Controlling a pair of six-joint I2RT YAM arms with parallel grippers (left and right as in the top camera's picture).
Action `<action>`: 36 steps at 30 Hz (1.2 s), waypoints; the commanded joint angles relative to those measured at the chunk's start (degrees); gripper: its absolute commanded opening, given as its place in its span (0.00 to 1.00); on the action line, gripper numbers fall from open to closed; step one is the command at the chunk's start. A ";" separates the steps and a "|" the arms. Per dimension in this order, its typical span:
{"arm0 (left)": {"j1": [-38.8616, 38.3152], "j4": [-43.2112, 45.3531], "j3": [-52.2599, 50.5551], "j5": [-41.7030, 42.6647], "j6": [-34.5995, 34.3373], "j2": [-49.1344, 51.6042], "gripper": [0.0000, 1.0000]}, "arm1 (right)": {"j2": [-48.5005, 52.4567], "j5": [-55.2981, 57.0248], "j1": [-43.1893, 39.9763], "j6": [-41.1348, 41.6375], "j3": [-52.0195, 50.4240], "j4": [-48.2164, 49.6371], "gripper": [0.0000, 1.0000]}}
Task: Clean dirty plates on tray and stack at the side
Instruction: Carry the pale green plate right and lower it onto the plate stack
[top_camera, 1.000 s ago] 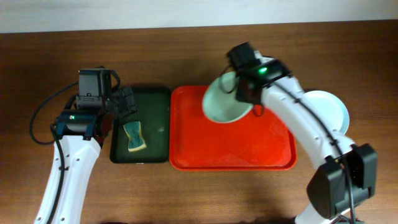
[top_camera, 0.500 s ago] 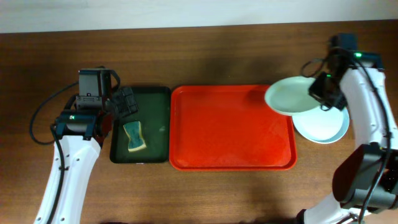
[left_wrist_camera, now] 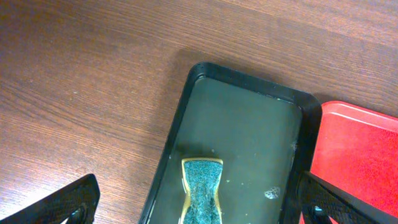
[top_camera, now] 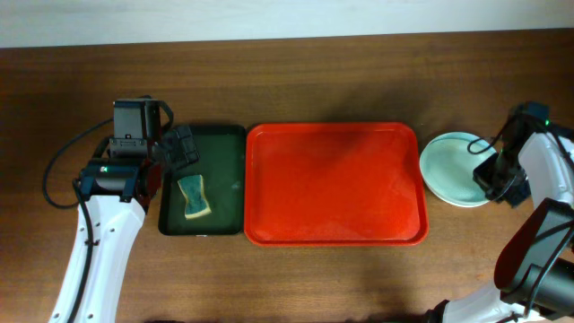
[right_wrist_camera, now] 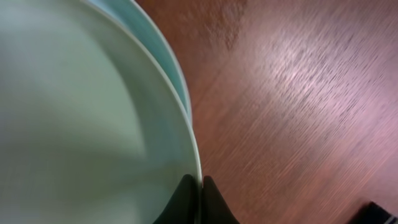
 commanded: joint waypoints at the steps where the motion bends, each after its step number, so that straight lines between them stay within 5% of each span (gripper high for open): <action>1: 0.11 0.11 0.46 -0.81 0.26 0.17 0.99 | -1.07 1.40 -0.48 -0.13 -1.86 1.07 0.04; 3: 0.11 0.11 0.46 -0.81 0.26 0.17 0.99 | -1.09 1.38 -0.48 -0.13 -1.84 1.33 0.08; 10: 0.11 0.11 0.46 -0.81 0.26 0.17 0.99 | -1.09 1.09 -0.44 -7.43 1.70 1.29 0.44; 18: 0.11 0.11 0.46 -0.81 0.26 0.17 0.99 | -1.09 -14.99 -0.33 -21.29 12.98 -4.50 0.50; 22: 0.11 0.11 0.46 -0.81 0.26 0.17 0.99 | -1.09 -25.94 -0.24 -22.93 12.76 -7.30 0.65; 31: 0.11 0.11 0.46 -0.81 0.26 0.17 0.99 | -1.07 -27.36 6.56 -31.39 12.02 -13.64 0.72; 33: 0.11 0.11 0.46 -0.81 0.26 0.17 0.99 | -1.07 -27.36 8.59 -31.50 12.02 -13.29 0.98; 36: 0.11 0.11 0.46 -0.81 0.26 0.17 0.99 | -1.07 -27.41 11.04 -31.47 12.02 -13.11 0.98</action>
